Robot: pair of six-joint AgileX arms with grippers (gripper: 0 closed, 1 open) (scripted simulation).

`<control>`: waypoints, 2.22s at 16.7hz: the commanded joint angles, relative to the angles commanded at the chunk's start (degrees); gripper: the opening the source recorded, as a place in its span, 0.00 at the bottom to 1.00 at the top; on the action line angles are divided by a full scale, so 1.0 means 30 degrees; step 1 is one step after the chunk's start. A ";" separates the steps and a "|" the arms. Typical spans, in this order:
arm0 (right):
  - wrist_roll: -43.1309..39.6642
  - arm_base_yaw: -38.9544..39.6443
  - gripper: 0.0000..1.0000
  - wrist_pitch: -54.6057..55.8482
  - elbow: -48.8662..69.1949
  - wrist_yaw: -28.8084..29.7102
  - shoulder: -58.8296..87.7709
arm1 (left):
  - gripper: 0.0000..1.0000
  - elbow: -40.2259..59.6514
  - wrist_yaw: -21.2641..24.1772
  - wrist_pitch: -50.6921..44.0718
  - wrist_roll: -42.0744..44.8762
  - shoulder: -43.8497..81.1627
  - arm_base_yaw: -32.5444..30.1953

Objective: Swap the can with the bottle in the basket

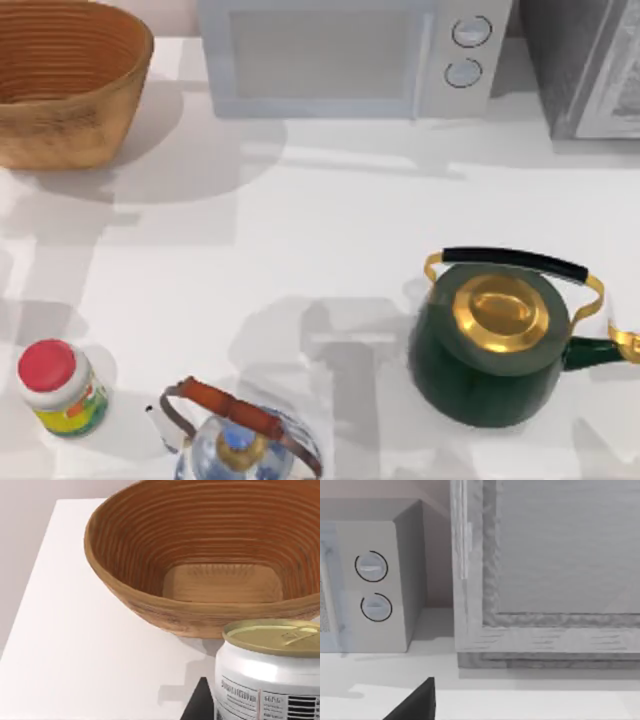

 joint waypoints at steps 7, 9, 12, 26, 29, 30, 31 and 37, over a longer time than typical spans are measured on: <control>0.0000 0.0000 1.00 0.0000 0.0000 0.0000 0.0000 | 0.00 -1.4195 0.1194 0.7010 -0.0544 -1.4798 0.0087; 0.0000 0.0000 1.00 0.0000 0.0000 0.0000 0.0000 | 0.00 -1.6812 0.1695 0.8573 -0.0713 -1.7466 0.0195; 0.0000 0.0000 1.00 0.0000 0.0000 0.0000 0.0000 | 0.00 -1.9283 0.2323 1.0114 -0.0899 -1.9989 0.0344; 0.0000 0.0000 1.00 0.0000 0.0000 0.0000 0.0000 | 0.00 -1.7989 0.4011 1.2690 -0.0915 -1.7031 0.0030; 0.0000 0.0000 1.00 0.0000 0.0000 0.0000 0.0000 | 0.00 -1.6055 0.5794 1.4884 -0.0898 -1.3114 -0.0521; 0.0000 0.0000 1.00 0.0000 0.0000 0.0000 0.0000 | 0.00 -1.5305 0.6526 1.5736 -0.0889 -1.1541 -0.0764; 0.0000 0.0000 1.00 0.0000 0.0000 0.0000 0.0000 | 0.00 -1.4519 0.7309 1.6630 -0.0877 -0.9875 -0.1028; 0.0000 0.0000 1.00 0.0000 0.0000 0.0000 0.0000 | 0.00 -0.9259 1.2757 2.2630 -0.0773 0.1560 -0.2960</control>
